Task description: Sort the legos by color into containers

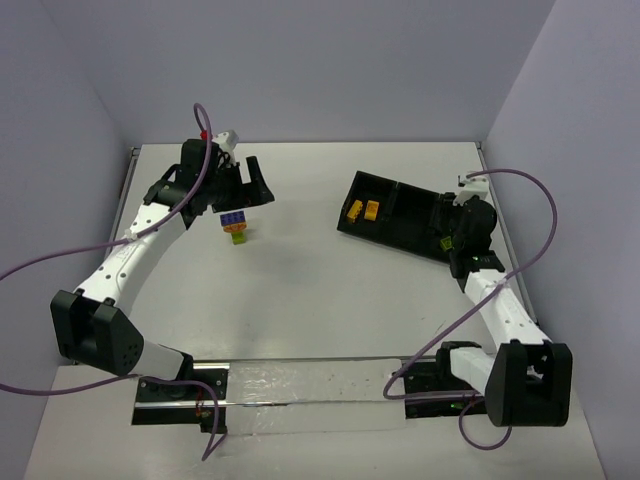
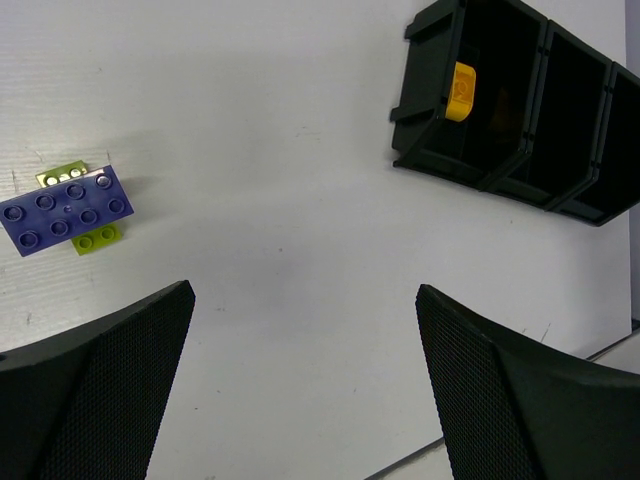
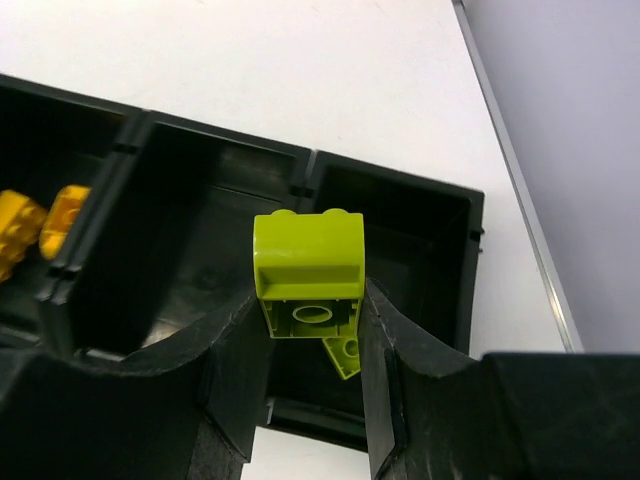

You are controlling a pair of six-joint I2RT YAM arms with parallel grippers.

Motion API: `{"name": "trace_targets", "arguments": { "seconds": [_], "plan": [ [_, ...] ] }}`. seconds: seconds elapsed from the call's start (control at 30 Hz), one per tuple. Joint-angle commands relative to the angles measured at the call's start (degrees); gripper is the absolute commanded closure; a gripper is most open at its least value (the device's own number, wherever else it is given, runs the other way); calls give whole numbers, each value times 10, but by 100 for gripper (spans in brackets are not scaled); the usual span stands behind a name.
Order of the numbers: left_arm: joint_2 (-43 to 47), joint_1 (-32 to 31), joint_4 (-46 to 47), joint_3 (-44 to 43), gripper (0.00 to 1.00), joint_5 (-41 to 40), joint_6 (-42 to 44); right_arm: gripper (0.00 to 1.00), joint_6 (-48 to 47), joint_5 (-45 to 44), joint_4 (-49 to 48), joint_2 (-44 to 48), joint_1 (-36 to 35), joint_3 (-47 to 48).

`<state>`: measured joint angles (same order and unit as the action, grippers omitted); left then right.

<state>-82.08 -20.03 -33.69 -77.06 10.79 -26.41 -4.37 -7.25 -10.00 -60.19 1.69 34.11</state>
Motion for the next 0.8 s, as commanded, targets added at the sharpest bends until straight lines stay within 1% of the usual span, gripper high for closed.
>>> {"name": "trace_targets", "arguments": {
  "seconds": [0.0, 0.07, 0.17, 0.2, 0.23, 0.37, 0.5, 0.6, 0.67, 0.77],
  "plan": [
    [16, 2, 8, -6, 1, -7, -1, 91, 48, -25, -32, -43, 22, 27],
    [18, 2, 7, -6, 1, -10, 1, 90, 66, -13, -39, -70, 38, 35],
    [21, 2, 3, -6, 1, -18, 2, 85, 78, -25, -58, -99, 46, 36],
    [21, 2, 2, -6, 1, -20, 2, 82, 82, -29, -63, -106, 48, 36],
    [22, 2, 0, -6, 1, -21, 2, 74, 86, -38, -67, -111, 49, 36],
    [28, 1, -1, -4, 1, -24, -7, 32, 95, -65, -75, -126, 49, 39],
    [37, 2, -3, 0, 1, -25, -12, 29, 95, -77, -74, -119, 49, 48],
    [40, 1, -6, 1, 1, -28, -13, 28, 90, -78, -66, -112, 50, 60],
    [43, 1, -6, 1, 1, -33, -15, 28, 82, -65, -52, -98, 48, 77],
    [49, 2, -4, 0, 1, -43, -18, 28, 69, -16, -23, -65, 31, 116]
  ]
}}
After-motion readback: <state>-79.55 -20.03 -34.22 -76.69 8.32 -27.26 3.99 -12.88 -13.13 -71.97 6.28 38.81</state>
